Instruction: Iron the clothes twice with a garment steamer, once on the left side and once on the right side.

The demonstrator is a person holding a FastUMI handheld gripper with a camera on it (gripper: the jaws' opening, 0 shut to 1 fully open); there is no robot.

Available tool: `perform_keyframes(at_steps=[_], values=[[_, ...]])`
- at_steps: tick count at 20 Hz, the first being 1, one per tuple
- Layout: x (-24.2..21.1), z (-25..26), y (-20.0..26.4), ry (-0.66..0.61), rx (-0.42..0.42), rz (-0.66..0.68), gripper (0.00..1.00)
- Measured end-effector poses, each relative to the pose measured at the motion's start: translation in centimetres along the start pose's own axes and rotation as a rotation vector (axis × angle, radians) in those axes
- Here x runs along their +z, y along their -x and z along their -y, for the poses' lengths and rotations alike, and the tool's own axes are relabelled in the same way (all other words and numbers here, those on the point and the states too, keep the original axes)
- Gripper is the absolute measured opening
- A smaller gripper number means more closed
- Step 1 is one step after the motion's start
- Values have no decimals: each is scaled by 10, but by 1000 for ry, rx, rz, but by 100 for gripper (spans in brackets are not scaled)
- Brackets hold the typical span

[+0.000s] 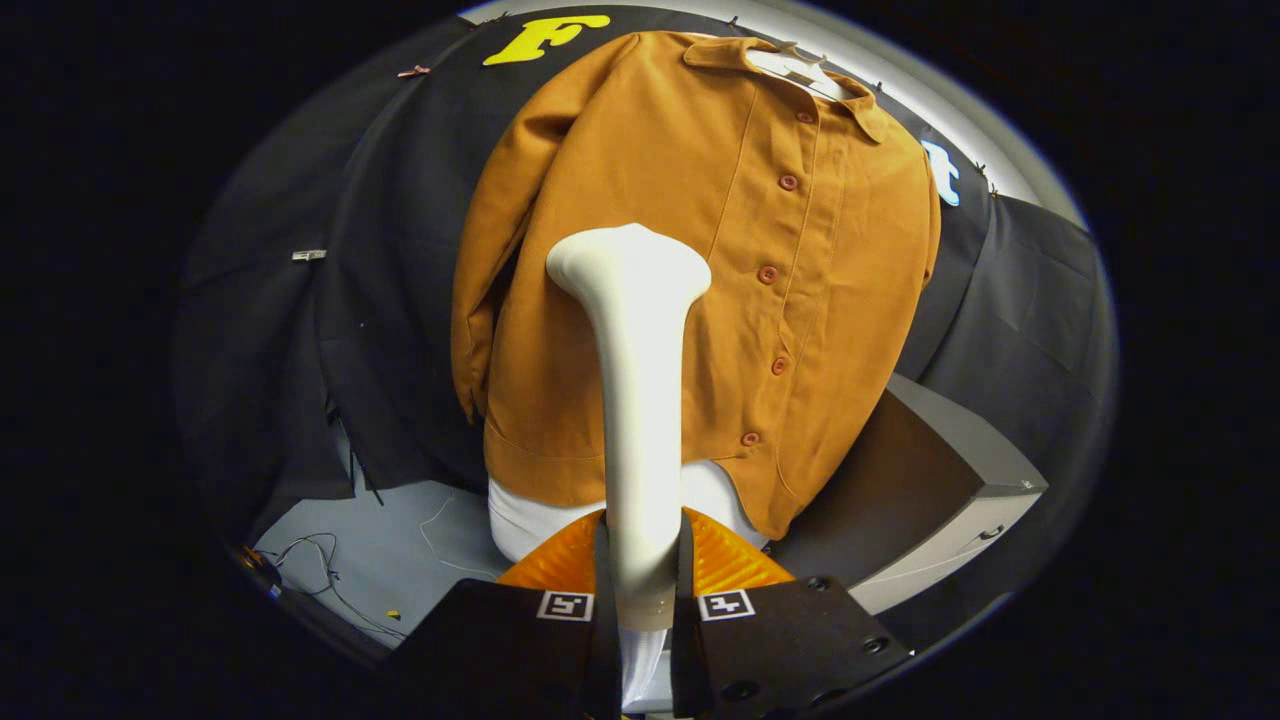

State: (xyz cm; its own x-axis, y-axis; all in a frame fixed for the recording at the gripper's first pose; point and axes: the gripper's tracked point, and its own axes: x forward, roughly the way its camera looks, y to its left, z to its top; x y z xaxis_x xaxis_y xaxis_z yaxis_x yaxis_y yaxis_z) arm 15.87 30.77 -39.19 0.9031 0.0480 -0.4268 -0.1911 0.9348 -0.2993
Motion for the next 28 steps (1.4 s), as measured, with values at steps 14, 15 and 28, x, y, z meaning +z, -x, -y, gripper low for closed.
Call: perform_keyframes(at_steps=[14,15,28], values=[[92,61,93,-159,-24,153,23],[100,66,99,-169,-28,165,23],[189,135,184,-252,-67,283,23]])
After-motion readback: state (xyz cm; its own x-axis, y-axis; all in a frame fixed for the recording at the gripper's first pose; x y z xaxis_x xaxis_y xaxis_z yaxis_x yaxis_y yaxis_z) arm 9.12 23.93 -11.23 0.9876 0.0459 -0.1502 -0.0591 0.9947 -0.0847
